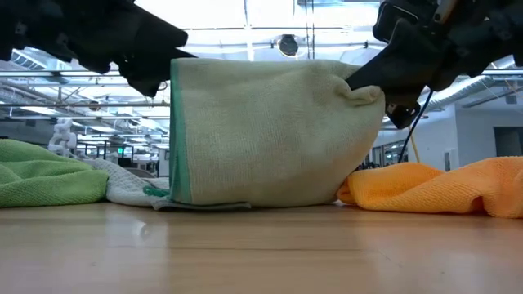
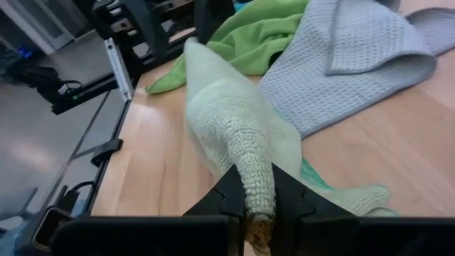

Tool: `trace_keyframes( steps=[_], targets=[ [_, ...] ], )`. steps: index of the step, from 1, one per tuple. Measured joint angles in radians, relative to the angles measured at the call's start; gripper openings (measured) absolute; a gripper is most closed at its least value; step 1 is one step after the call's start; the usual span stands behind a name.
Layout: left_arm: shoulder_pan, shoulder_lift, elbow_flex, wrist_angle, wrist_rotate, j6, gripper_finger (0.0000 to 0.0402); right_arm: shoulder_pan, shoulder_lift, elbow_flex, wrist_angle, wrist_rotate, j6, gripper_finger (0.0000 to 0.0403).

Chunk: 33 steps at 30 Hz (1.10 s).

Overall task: Fold microfiber towels
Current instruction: Fold the top light green towel

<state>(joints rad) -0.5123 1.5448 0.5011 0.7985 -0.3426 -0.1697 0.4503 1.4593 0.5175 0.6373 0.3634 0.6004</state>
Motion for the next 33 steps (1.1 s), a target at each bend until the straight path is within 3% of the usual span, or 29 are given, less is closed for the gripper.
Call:
trace_keyframes(
  steps=[6,10,14,17,23,29,33],
  targets=[
    [-0.001,0.028,0.0,-0.013,-0.09,-0.073,0.0225,0.003,0.0,0.0,0.001,0.006,0.004,0.0022],
    [-0.008,0.101,0.025,0.104,-0.087,-0.068,0.0222,0.003,0.0,0.001,0.002,0.007,0.011,0.0022],
    [-0.006,0.203,0.099,0.09,-0.081,-0.049,0.0204,0.003,0.0,0.001,0.001,0.006,0.017,0.0022],
    [-0.004,0.258,0.151,0.093,-0.103,-0.023,0.0163,0.004,0.0,0.001,0.001,0.006,0.017,0.0022],
    [-0.026,0.262,0.165,0.064,-0.121,-0.054,0.0017,0.046,0.0,0.001,0.0,-0.002,0.047,0.0022],
    [-0.045,0.236,0.16,0.002,-0.135,-0.123,0.0033,0.093,0.0,0.002,-0.002,-0.019,0.076,0.0022],
    [-0.049,0.236,0.16,0.01,-0.146,-0.17,0.0085,0.095,0.0,0.002,-0.003,-0.018,0.075,0.0022]
  ],
)
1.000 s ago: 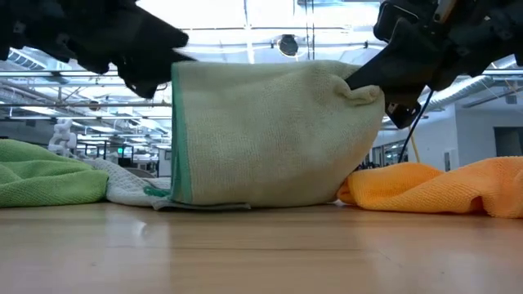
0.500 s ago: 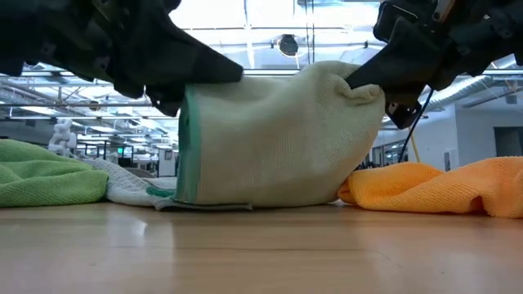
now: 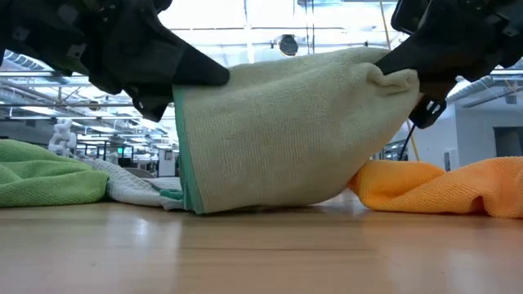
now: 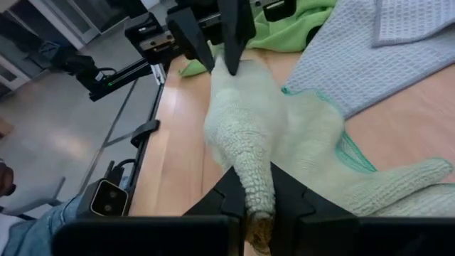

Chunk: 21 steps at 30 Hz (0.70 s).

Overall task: Fold microfiber towels
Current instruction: Fold the top light green towel

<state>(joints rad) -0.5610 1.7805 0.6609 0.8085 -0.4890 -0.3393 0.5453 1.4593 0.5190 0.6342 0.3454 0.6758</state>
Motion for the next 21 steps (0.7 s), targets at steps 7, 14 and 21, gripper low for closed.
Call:
trace_keyframes(
  steps=[7,14,21],
  targets=[
    [-0.034,0.0,0.003,0.005,-0.085,0.017,0.0241,0.0,0.0,0.0,-0.007,0.023,-0.002,0.0022],
    [-0.032,0.036,0.005,0.012,-0.147,0.027,0.0362,-0.003,0.0,0.0,-0.01,0.049,0.003,0.0022],
    [0.002,0.137,0.059,0.039,-0.12,0.027,0.0302,-0.014,0.0,0.0,-0.025,0.047,0.023,0.0022]
  ],
)
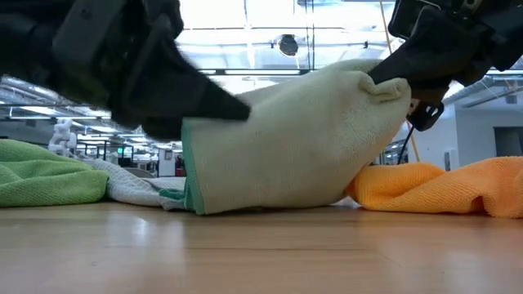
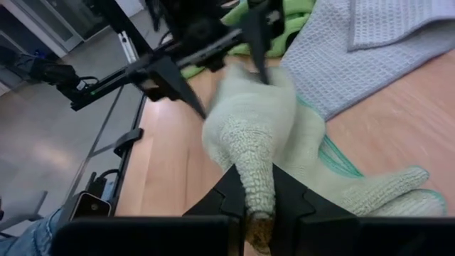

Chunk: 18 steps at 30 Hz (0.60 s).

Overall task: Fold microfiber towels
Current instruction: Fold the top light green towel

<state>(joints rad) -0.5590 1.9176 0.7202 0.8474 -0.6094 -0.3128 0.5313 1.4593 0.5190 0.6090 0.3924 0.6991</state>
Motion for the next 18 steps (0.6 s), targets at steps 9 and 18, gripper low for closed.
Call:
trace_keyframes(
  steps=[9,18],
  targets=[
    [0.003,-0.01,0.022,-0.08,0.085,-0.034,0.0021,0.0,0.0,0.0,-0.008,-0.054,0.023,0.0022],
    [0.05,-0.141,-0.001,-0.246,0.253,-0.212,0.0011,-0.027,0.0,0.0,0.008,-0.057,-0.036,0.003]
  ],
)
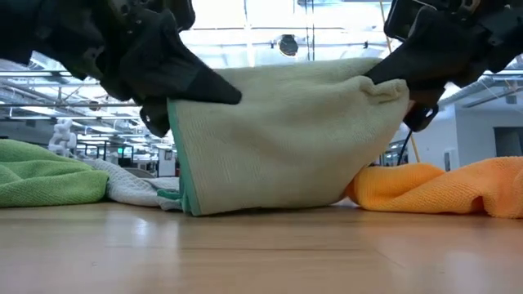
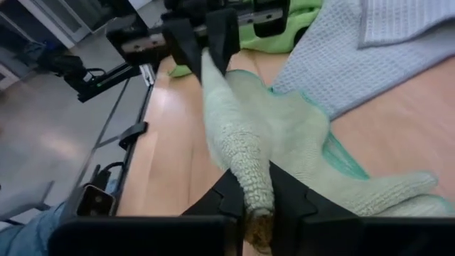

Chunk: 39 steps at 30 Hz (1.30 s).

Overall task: Fold microfiber towels
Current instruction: Fold the top light green towel

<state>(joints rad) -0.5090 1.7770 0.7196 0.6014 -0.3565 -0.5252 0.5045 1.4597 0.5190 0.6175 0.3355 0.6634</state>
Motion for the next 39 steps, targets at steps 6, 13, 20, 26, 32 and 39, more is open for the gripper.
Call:
trace_keyframes(
  steps=[6,13,20,26,32,39],
  targets=[
    [0.094,-0.008,-0.002,-0.169,0.077,-0.079,0.0014,-0.059,0.0,0.0,-0.023,0.071,-0.049,0.0059],
    [0.146,0.0,-0.004,-0.174,0.181,-0.091,0.001,-0.1,-0.002,0.0,-0.017,0.091,-0.153,0.0116],
    [0.176,0.0,-0.004,-0.197,0.168,-0.131,0.0009,-0.053,0.001,0.0,0.112,0.025,-0.427,0.0112],
    [0.177,0.0,-0.004,-0.214,0.118,-0.164,0.0015,-0.06,0.106,0.0,0.217,-0.068,-0.558,0.0065],
    [0.179,0.0,-0.004,-0.238,0.102,-0.188,0.0028,-0.155,0.263,0.019,0.366,-0.222,-0.619,0.0014],
    [0.175,0.001,-0.004,-0.251,0.101,-0.157,0.0032,-0.254,0.376,0.037,0.367,-0.257,-0.563,0.0003]
  ],
)
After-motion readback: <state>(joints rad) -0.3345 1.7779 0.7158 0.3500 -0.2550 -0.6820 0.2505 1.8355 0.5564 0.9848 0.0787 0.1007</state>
